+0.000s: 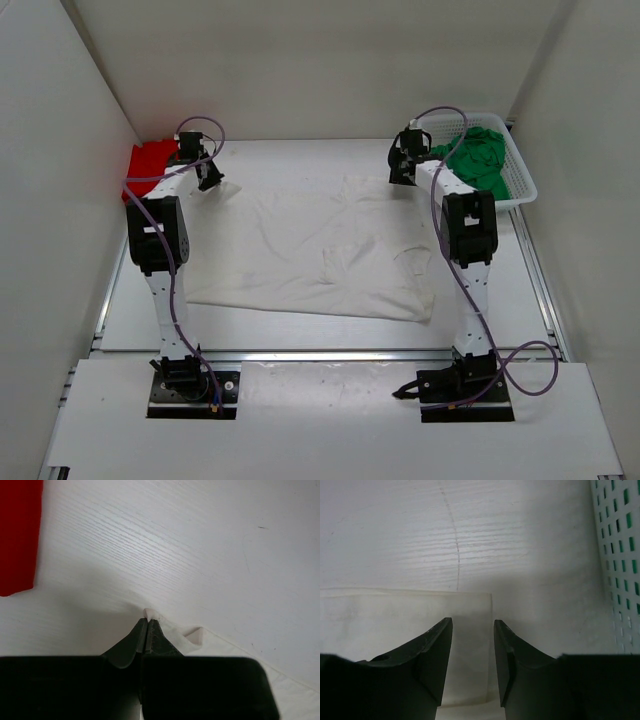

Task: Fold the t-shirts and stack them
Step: Grap the side of the flattened tshirt furthest away from the robot with both arms

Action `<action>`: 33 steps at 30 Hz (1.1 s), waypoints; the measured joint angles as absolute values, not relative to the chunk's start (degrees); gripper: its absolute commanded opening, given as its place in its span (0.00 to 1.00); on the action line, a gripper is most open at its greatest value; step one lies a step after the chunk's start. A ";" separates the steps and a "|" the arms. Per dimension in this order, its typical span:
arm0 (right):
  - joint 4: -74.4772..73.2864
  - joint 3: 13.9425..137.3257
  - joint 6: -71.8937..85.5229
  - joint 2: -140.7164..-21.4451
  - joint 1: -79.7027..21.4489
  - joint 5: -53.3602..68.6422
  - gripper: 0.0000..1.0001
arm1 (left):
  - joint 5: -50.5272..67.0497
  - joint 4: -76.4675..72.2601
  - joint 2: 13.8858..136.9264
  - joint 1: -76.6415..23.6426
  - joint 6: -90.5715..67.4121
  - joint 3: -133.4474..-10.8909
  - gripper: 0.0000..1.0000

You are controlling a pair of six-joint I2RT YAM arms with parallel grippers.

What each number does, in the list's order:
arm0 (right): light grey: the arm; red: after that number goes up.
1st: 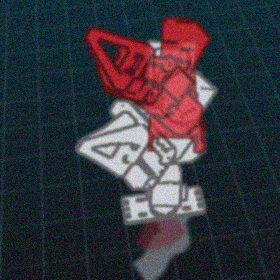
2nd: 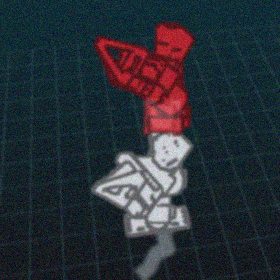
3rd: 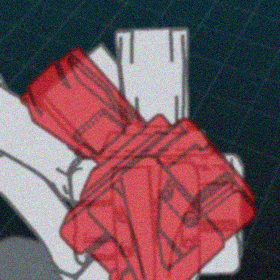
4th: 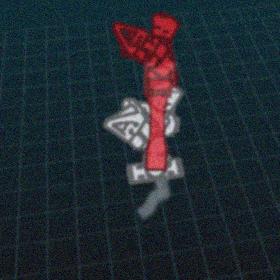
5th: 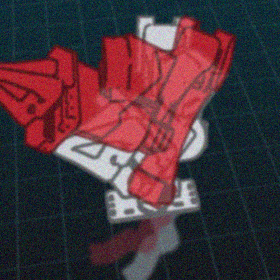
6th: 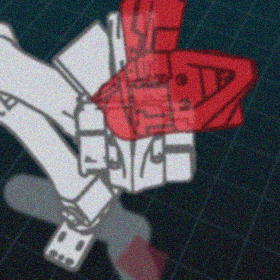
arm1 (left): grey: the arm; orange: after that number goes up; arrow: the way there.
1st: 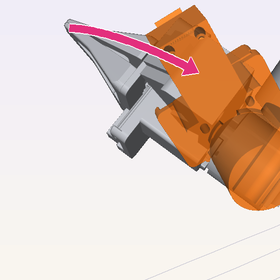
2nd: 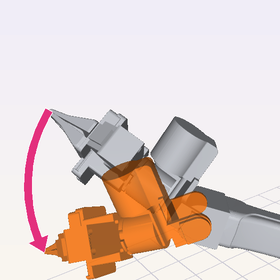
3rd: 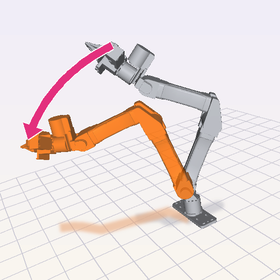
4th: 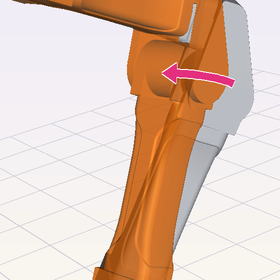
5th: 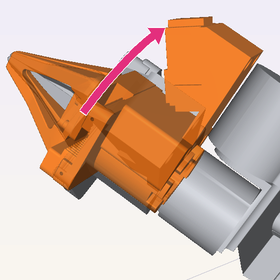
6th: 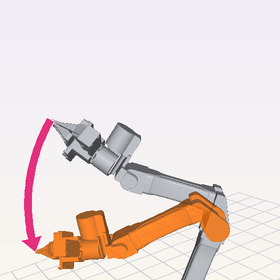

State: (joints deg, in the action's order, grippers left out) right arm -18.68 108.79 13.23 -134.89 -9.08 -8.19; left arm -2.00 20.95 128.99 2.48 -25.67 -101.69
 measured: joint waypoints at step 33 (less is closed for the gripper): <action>-52.14 150.45 15.94 -155.61 -10.35 -15.53 0.35 | 0.89 17.65 127.50 2.92 -26.85 -98.17 0.00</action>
State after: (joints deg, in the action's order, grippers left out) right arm -52.14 150.45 15.94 -155.61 -10.35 -15.53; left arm 0.89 17.65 127.50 2.92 -26.85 -98.17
